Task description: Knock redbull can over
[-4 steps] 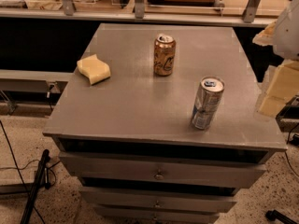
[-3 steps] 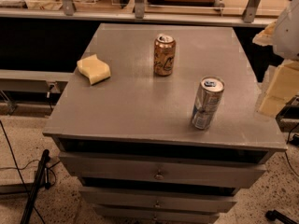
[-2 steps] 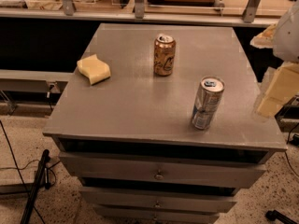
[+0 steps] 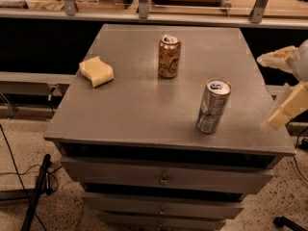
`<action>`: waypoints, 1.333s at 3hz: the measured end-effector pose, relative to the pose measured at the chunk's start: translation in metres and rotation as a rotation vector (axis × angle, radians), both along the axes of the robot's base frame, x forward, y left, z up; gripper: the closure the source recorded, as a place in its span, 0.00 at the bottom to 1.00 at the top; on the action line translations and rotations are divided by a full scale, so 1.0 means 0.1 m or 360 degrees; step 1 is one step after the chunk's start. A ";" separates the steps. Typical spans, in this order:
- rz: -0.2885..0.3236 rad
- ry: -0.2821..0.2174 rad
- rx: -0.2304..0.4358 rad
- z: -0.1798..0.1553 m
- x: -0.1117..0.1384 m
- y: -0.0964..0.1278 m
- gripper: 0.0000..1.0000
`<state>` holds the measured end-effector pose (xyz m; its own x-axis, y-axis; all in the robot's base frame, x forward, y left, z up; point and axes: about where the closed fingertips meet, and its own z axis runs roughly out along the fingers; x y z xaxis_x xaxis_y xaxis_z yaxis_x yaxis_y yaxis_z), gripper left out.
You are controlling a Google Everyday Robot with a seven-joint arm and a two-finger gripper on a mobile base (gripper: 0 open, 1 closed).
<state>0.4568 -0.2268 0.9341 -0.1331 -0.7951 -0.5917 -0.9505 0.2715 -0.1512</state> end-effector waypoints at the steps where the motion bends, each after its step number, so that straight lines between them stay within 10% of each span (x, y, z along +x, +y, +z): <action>1: 0.0087 0.0001 0.0376 -0.16 0.04 0.00 0.00; 2: 0.0160 -0.0013 0.0725 -0.10 0.05 0.13 0.00; 4: 0.0175 -0.0066 0.1077 0.05 0.02 0.33 0.00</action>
Offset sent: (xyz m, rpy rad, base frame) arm 0.0021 0.0192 0.0068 0.7505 -0.0240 0.1540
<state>0.4589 -0.1940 0.9389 -0.0393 -0.2561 -0.9658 -0.9750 0.2213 -0.0190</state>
